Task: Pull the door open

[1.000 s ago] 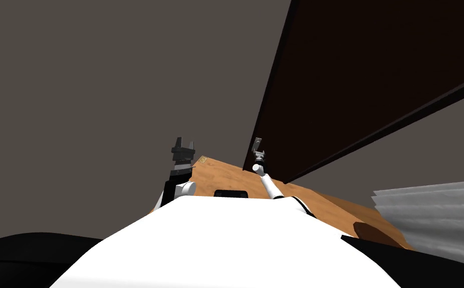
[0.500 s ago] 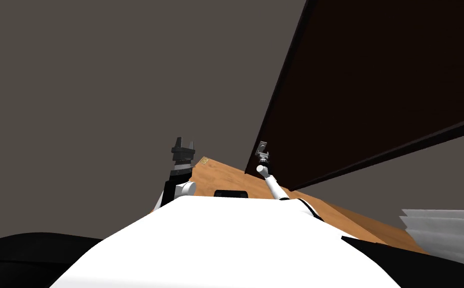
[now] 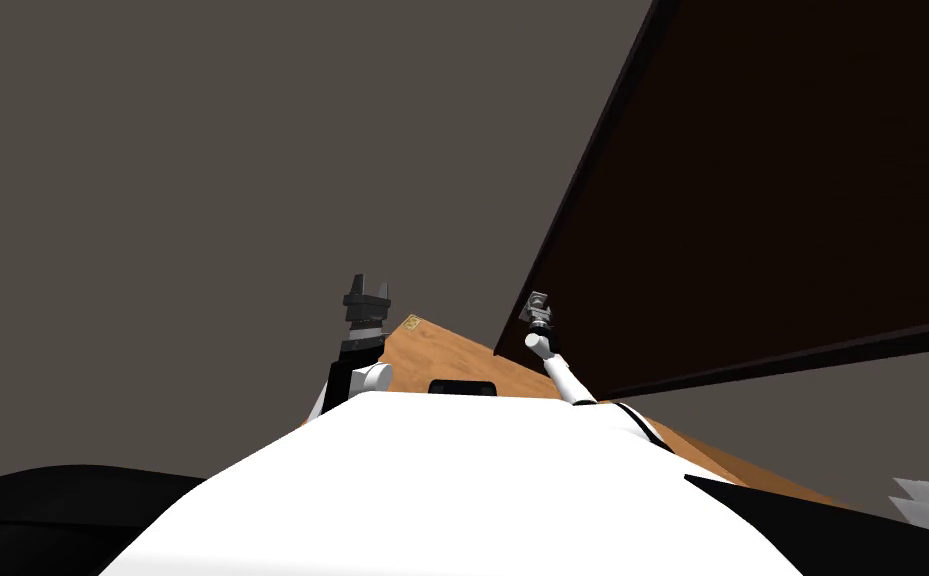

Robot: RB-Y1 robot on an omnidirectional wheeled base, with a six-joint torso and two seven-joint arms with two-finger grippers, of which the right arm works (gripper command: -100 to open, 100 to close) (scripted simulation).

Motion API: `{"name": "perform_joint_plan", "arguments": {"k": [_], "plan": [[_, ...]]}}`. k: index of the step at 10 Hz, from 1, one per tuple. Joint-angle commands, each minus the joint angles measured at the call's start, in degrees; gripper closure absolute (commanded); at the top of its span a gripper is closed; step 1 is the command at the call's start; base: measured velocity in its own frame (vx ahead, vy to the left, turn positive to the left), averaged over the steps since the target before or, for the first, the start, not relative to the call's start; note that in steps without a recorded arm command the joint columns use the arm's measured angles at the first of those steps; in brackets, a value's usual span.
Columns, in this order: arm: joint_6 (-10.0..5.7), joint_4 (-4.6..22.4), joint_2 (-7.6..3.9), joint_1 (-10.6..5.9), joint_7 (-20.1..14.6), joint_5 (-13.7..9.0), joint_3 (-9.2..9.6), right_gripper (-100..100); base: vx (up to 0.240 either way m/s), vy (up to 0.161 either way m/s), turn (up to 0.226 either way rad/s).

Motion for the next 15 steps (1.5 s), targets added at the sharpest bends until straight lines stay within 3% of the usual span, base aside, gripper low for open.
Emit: {"name": "perform_joint_plan", "arguments": {"k": [1, 2, 3, 8, 15], "plan": [[-0.05, 0.16, -1.65, 0.64, -1.56, -0.28, -0.30, -100, 0.150, -0.004, 0.111], [0.29, -1.01, -0.94, 1.11, -0.52, -0.34, -0.52, -100, 0.076, -0.007, 0.023], [0.29, -1.01, -0.94, 1.11, -0.52, -0.34, -0.52, 100, -0.014, 0.000, -0.024], [0.29, -1.01, -0.94, 1.11, -0.52, -0.34, -0.52, 100, -0.012, 0.000, 0.001], [1.24, -4.02, -3.20, 3.14, -3.77, -0.54, 3.16, 100, -0.204, -0.051, 0.134]]}}
